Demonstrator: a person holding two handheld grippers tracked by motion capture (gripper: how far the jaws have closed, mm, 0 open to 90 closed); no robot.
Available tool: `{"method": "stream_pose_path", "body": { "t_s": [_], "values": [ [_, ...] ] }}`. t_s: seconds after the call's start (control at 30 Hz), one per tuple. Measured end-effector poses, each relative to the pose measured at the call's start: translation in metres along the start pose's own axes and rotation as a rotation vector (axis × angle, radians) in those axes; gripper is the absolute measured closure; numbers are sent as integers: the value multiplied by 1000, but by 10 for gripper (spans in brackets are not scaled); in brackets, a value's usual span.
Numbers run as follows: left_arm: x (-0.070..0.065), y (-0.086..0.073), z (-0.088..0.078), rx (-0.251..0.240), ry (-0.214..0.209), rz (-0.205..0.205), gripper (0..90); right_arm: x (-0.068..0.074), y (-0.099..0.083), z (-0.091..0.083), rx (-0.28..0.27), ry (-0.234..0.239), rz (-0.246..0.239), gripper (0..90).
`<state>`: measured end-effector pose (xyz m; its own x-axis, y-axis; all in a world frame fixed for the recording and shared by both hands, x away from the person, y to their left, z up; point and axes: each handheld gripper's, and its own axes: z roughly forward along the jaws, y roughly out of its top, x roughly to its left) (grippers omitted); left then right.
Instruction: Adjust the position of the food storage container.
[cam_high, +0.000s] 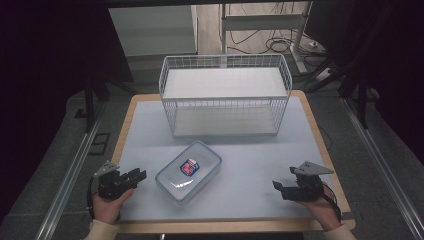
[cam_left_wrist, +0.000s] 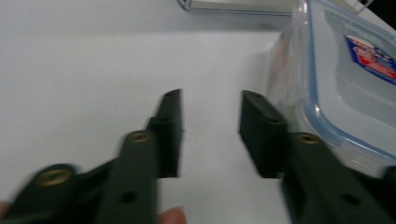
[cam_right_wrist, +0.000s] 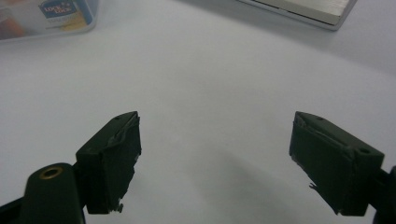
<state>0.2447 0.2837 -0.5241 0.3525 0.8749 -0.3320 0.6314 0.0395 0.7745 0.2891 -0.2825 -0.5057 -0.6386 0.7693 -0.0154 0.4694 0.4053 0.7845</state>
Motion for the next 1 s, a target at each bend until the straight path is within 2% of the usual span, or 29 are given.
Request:
{"method": "stream_pose_path", "body": {
  "t_s": [0.07, 0.1, 0.2, 0.27, 0.33, 0.4, 0.5, 0.57, 0.8, 1.0],
  "values": [
    [0, 1, -1, 0, -3, 7, 806, 0, 0, 0, 1, -1, 1, 168],
    [0, 2, -3, 3, -21, 15, 859, 0, 0, 0, 0, -4, -1, 170],
    [-1, 3, -4, 13, -42, 18, 899, 1, 0, 0, 1, -5, -4, 172],
    [-1, 4, -4, 16, -46, 22, 900, 0, 0, 0, 2, -4, -3, 172],
    [-3, 8, -4, 36, -42, 56, 900, 0, 0, 0, 4, -3, -1, 173],
    [-4, 10, -3, 46, -36, 71, 900, 0, 0, 1, 5, -3, -1, 174],
    [-7, 13, 3, 77, -59, 84, 900, 1, 0, 1, 9, -3, -4, 175],
    [-9, 12, 7, 94, -60, 98, 900, 2, 0, 1, 9, -3, -4, 175],
    [-8, 9, 11, 121, -76, 104, 900, 1, 0, 2, 12, -3, -5, 175],
    [-14, 5, 13, 148, -110, 131, 900, 1, 1, 0, 6, -4, -7, 175]
  ]
}}
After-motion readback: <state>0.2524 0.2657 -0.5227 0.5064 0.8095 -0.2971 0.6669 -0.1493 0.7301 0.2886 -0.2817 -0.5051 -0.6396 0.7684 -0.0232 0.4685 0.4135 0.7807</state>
